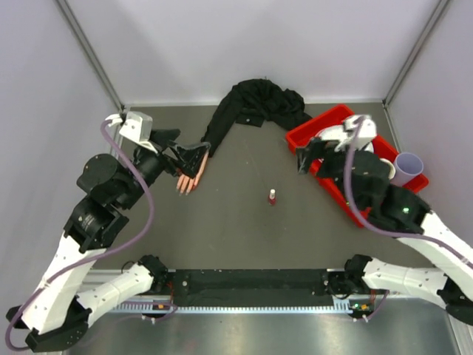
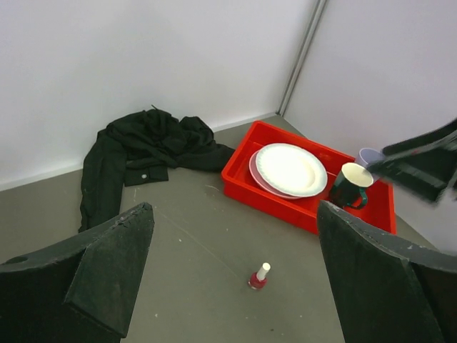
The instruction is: Paint the nails
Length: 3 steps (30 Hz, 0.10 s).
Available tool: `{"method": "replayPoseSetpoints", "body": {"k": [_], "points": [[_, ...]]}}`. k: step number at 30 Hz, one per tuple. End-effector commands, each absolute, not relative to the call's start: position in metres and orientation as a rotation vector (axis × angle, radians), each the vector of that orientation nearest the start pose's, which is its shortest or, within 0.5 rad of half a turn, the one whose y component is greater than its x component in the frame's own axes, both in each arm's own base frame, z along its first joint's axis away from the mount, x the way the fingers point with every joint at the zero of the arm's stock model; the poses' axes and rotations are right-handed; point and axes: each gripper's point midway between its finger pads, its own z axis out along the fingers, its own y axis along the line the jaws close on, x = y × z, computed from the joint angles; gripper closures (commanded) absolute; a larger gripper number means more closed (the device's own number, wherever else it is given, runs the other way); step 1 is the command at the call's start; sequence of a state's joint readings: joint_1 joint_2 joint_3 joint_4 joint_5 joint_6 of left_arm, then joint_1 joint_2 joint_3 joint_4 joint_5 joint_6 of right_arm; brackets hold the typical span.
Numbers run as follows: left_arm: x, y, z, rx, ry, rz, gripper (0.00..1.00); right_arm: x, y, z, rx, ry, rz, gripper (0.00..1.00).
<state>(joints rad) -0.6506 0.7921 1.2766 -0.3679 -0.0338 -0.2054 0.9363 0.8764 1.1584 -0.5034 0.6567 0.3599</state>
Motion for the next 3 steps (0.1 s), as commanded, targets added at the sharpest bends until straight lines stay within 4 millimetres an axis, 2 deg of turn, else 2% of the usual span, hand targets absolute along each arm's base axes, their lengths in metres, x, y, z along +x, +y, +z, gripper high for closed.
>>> {"method": "replayPoseSetpoints", "body": {"k": [1,3], "points": [[0.216,-0.162,0.495,0.276,1.361,-0.661,0.01,0.228,0.124,0.375,-0.025,1.772,0.205,0.01],[0.214,-0.16,0.505,0.271,1.339,-0.665,0.01,0.223,0.118,0.407,0.003,1.695,0.273,0.01]]}}
